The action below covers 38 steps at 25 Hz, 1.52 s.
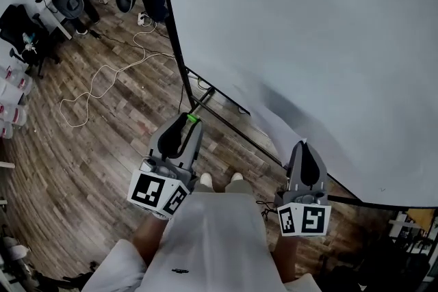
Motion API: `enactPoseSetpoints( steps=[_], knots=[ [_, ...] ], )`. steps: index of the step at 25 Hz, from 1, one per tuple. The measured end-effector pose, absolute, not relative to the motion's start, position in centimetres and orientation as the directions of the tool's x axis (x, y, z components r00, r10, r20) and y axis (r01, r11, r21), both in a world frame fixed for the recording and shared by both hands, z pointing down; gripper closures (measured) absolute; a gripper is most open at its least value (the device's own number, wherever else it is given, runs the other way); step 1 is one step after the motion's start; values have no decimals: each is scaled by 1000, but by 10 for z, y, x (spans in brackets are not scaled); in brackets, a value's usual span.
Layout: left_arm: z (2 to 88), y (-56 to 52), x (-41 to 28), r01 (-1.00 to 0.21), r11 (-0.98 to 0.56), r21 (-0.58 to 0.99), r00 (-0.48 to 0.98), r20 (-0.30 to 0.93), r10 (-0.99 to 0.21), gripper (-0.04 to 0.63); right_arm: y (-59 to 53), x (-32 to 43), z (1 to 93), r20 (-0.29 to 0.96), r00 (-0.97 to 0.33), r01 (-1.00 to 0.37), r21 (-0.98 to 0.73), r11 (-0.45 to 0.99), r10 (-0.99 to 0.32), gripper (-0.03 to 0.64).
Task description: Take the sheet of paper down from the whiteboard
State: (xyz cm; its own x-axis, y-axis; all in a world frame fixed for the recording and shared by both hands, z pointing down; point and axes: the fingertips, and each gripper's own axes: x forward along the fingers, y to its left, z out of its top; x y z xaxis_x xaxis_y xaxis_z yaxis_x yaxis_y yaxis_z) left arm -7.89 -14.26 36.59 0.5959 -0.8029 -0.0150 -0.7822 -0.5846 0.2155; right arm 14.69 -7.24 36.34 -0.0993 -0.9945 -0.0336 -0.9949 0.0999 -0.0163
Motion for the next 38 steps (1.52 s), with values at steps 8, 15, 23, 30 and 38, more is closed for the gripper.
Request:
enactPoseSetpoints(
  steps=[8, 15, 23, 30, 38],
  knots=[
    [371, -135, -75, -764, -608, 216, 621, -10, -784, 469, -64, 148, 360, -62, -65, -997, -24, 67, -996, 607],
    [374, -128, -74, -751, -620, 226, 635, -7, -772, 469, -63, 144, 363, -56, -49, -998, -28, 50, -997, 606],
    [373, -129, -72, -749, -626, 217, 640, -10, -769, 469, -64, 146, 362, -60, -40, -999, -27, 42, -997, 606],
    [373, -131, -69, -740, -637, 218, 651, -7, -759, 469, -66, 145, 362, -56, -34, -999, -24, 36, -998, 606],
    [377, -139, -69, -732, -643, 223, 659, -4, -752, 469, -72, 145, 363, -55, -24, -999, -21, 25, -998, 606]
  ],
)
